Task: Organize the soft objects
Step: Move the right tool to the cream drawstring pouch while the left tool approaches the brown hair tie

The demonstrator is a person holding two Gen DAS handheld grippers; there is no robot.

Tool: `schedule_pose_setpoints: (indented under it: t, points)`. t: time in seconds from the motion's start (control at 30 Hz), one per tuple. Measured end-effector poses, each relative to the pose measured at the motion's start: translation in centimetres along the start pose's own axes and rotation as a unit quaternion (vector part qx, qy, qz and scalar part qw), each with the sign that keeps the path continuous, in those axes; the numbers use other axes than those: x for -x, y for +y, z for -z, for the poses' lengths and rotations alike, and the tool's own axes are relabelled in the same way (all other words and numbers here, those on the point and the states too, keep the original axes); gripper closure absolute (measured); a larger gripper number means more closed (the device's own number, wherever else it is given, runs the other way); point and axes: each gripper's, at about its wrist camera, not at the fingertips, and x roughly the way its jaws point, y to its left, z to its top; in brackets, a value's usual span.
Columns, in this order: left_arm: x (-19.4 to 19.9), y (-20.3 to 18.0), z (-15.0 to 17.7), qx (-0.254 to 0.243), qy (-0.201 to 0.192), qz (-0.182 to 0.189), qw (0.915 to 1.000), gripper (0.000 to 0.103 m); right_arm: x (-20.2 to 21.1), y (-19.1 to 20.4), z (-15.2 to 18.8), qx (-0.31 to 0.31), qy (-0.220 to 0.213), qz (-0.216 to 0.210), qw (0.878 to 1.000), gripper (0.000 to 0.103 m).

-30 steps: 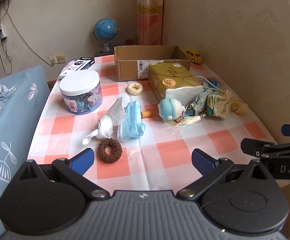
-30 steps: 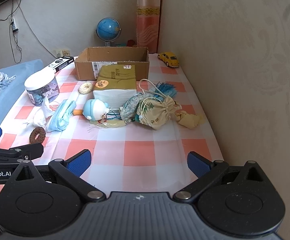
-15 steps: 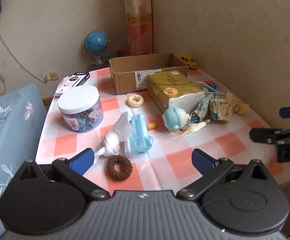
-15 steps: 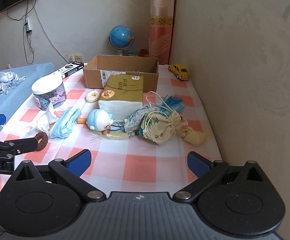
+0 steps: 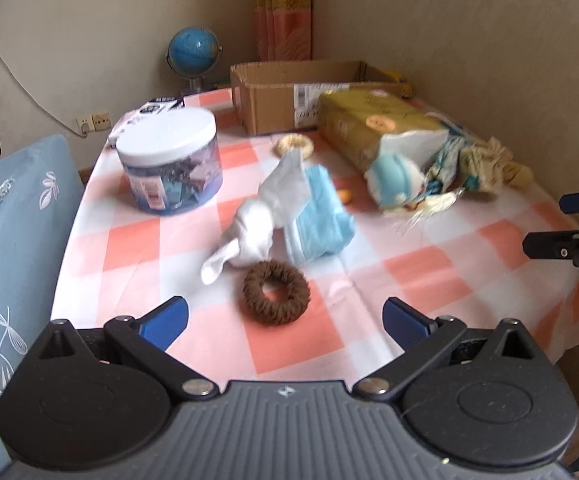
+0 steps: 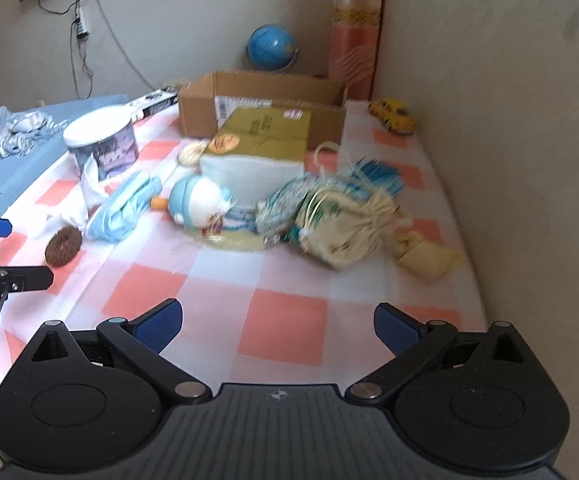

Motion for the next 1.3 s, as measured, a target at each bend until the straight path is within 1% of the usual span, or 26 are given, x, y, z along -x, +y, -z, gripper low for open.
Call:
schedule_pose_setpoints:
  t: [0.1, 0.33, 0.5, 0.63, 0.73, 0.83, 0.87, 0.93, 1.0, 1.13, 1.3]
  points:
    - [-0.9, 0.1, 0.4, 0.000, 0.005, -0.004, 1.0000, 0.001, -1.4, 0.0, 0.7, 0.008, 0.008, 0.001, 1.000, 0.000]
    - [-2.2, 0.7, 0.6, 0.014, 0.011, 0.005, 0.9998, 0.001, -3.6, -0.7, 1.4, 0.002, 0.028, 0.010, 1.000, 0.000]
    - [-2.7, 0.6, 0.5, 0.013, 0.012, 0.008, 0.9998, 0.001, -4.0, -1.1, 1.6, 0.004, 0.017, 0.004, 1.000, 0.000]
    - [-3.0, 0.5, 0.5, 0.013, 0.013, 0.009, 0.9998, 0.003, -4.0, -1.2, 2.1, 0.006, -0.013, 0.004, 1.000, 0.000]
    - [-2.9, 0.5, 0.5, 0.020, 0.010, 0.008, 0.9997, 0.007, -4.1, -1.3, 2.3, 0.003, -0.024, 0.008, 1.000, 0.000]
    - [-2.8, 0.4, 0.7, 0.026, 0.007, 0.010, 0.9996, 0.012, -4.1, -1.4, 2.4, 0.003, -0.032, 0.007, 0.999, 0.000]
    - [-2.7, 0.2, 0.7, 0.023, 0.004, 0.009, 0.9997, 0.014, -4.1, -1.4, 2.5, 0.003, -0.036, 0.008, 0.999, 0.000]
    - [-2.7, -0.1, 0.7, 0.015, 0.001, 0.008, 0.9999, 0.015, -4.1, -1.4, 2.7, 0.003, -0.043, 0.009, 0.999, 0.000]
    - [-2.9, 0.0, 0.4, 0.016, -0.001, 0.013, 0.9998, 0.018, -4.1, -1.3, 2.8, 0.004, -0.048, 0.010, 0.999, 0.000]
    - [-3.5, -0.1, -0.1, 0.018, -0.004, 0.016, 0.9997, 0.022, -4.2, -1.4, 2.5, 0.009, -0.045, 0.005, 0.999, 0.000]
    - [-3.8, -0.4, -0.3, 0.017, -0.007, 0.015, 0.9997, 0.022, -4.8, -1.8, 1.7, 0.018, -0.035, -0.008, 0.999, 0.000]
